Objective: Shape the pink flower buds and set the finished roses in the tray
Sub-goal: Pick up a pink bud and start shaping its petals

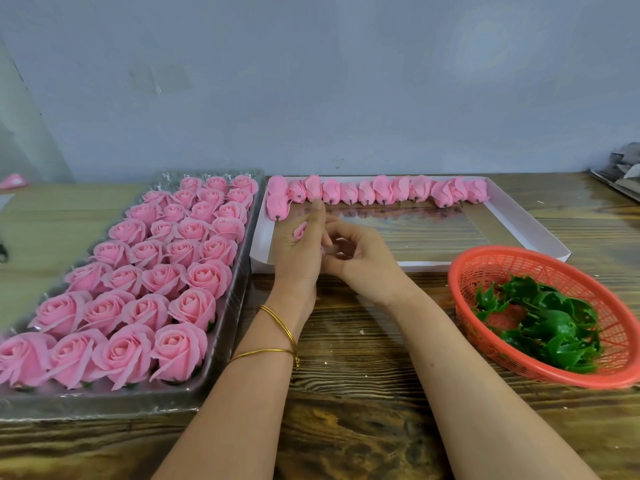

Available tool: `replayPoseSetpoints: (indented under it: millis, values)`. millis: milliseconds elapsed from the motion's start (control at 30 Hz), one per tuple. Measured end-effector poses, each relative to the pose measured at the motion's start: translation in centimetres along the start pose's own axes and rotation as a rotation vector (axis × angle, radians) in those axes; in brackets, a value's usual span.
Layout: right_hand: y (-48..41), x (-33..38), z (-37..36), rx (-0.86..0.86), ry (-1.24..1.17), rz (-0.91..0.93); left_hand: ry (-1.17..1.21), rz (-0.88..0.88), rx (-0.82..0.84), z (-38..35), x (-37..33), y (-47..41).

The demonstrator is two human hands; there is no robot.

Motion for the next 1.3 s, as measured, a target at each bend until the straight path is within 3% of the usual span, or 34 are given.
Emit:
replayPoseSetpoints:
  millis: [700,1067,1300]
  values:
    - [-0.07,-0.09,0.28,0.014,0.030,0.022,-0.044,-0.016,0.020,0.15,0.41,-0.20]
    - [-0.11,-0.15,-0.05,-0.024,0.010,-0.014,-0.027,0.028,-0.046,0.04,0.93,-0.66]
    - [-0.14,-0.33,0.03,-0.044,0.057,-0.007,-0.042,0.006,0.060,0.10,0.59,-0.15]
Point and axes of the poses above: each hand's wrist, its own y-axis away from the middle knuckle, its own z-axis out of the back of the hand, x = y × z, the point moved 1 cm from there along -y, towards the middle knuckle
